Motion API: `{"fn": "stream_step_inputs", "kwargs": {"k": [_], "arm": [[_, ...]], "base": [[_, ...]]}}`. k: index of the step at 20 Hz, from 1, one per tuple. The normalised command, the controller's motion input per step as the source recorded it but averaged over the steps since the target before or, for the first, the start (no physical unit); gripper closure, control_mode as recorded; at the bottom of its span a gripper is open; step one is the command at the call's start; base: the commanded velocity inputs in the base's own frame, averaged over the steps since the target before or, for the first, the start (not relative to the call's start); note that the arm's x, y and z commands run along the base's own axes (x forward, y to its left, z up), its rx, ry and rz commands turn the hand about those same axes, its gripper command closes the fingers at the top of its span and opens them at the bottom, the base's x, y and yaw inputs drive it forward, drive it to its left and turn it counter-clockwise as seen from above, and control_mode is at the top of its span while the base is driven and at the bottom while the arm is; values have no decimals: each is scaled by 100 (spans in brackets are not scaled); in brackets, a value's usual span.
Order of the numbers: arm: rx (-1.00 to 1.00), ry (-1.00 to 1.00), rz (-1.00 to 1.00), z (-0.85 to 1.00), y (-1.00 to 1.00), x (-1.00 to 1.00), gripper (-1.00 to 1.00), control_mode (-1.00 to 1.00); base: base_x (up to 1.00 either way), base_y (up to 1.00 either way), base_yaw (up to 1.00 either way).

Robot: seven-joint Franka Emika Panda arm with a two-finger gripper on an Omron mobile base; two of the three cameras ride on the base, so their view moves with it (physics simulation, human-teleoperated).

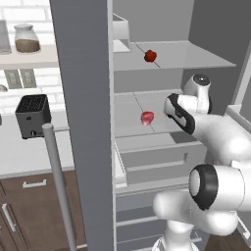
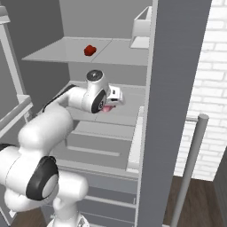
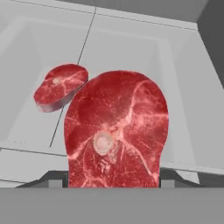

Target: Place one bell pepper and one steak in each tupperware on the nearby counter, to pack two identical lunches.

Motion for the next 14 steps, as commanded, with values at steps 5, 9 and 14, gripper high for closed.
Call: {"fn": "stream_step_inputs", "kwargs": {"k": [5,9,14], "arm": [[0,1,0,81,3,-87,100,-100],[0,1,-3,17,39,-100,100,-100],[-1,0,0,0,61,-100,100,-100]], "base": [[0,0,0],[0,0,0],[0,0,0]]}}
